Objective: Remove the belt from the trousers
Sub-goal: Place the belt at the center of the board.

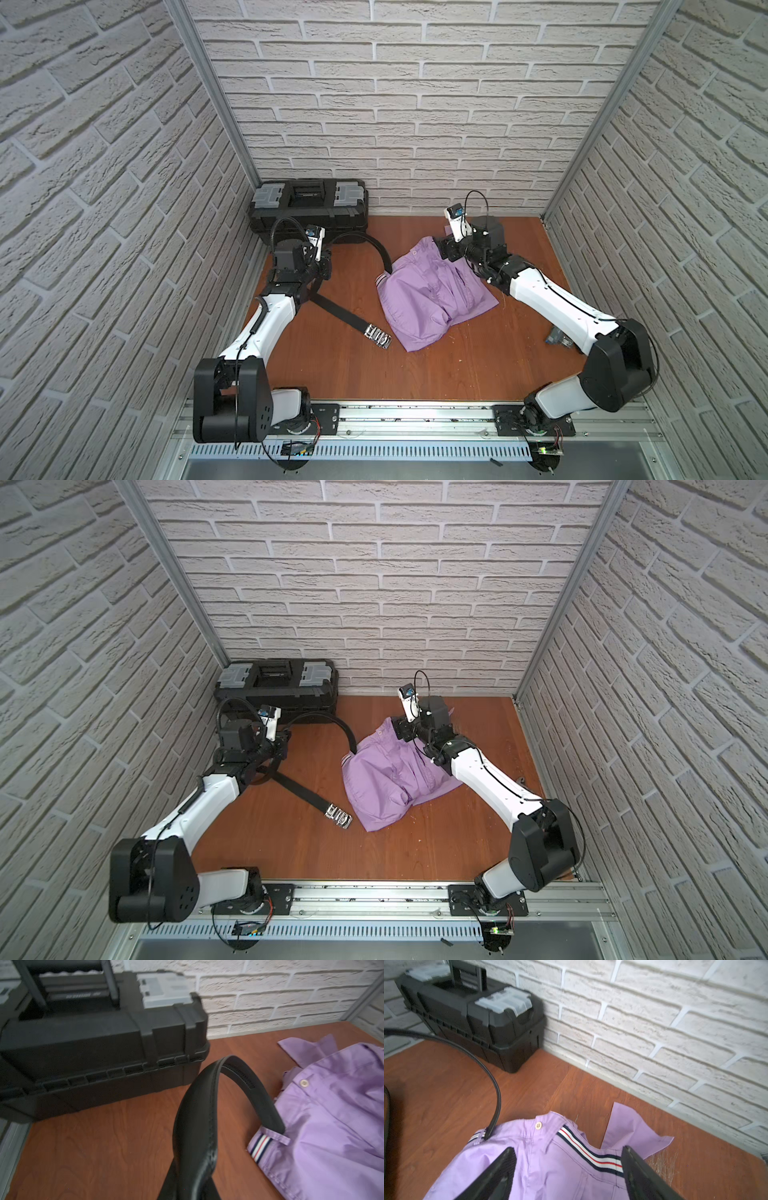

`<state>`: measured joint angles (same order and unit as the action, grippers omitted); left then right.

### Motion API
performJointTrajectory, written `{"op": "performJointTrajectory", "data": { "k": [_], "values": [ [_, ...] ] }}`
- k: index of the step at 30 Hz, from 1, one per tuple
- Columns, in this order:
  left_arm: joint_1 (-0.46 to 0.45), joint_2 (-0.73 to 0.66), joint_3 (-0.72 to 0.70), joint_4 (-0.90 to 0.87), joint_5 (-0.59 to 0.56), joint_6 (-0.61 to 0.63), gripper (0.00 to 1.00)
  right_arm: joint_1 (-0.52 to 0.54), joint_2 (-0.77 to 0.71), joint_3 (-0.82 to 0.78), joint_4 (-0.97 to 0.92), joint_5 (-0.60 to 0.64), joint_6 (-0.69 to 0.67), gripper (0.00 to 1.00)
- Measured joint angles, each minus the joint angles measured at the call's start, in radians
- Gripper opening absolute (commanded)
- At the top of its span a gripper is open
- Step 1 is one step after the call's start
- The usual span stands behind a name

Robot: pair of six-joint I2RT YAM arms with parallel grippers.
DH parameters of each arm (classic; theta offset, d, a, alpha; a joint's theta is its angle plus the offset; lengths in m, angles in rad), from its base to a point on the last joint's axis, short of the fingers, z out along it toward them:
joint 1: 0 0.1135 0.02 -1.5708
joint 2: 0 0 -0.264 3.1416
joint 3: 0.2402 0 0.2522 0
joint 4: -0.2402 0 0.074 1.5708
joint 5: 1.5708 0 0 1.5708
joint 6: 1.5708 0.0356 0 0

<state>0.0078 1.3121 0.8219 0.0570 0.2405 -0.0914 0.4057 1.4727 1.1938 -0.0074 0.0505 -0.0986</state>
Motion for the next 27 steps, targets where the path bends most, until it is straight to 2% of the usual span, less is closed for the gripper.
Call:
{"op": "performJointTrajectory", "data": {
  "k": [7, 8, 12, 15, 17, 21, 27],
  "values": [
    [0.050, 0.090, 0.003, -0.008, -0.043, -0.072, 0.14, 0.000, -0.031, -0.019, 0.026, 0.032, -0.015, 0.80],
    [0.050, 0.099, 0.004, -0.010, -0.044, -0.075, 0.18, 0.000, -0.035, -0.029, 0.029, 0.039, -0.014, 0.81],
    [0.050, 0.108, 0.004, -0.029, -0.050, -0.081, 0.64, 0.000, -0.059, -0.070, 0.042, 0.071, -0.015, 0.83],
    [0.050, 0.087, 0.003, -0.036, -0.064, -0.084, 0.86, 0.000, -0.075, -0.077, 0.043, 0.112, -0.028, 0.85],
    [0.050, 0.054, 0.004, -0.048, -0.080, -0.077, 0.98, 0.000, -0.085, -0.082, 0.049, 0.147, -0.038, 0.91],
    [0.062, -0.018, 0.037, -0.099, -0.103, -0.061, 0.98, -0.006, -0.132, -0.156, 0.101, 0.261, -0.056, 0.99],
    [0.111, -0.095, 0.069, -0.115, -0.140, -0.035, 0.98, -0.095, -0.180, -0.304, 0.146, 0.422, -0.038, 0.98]
  ]
}}
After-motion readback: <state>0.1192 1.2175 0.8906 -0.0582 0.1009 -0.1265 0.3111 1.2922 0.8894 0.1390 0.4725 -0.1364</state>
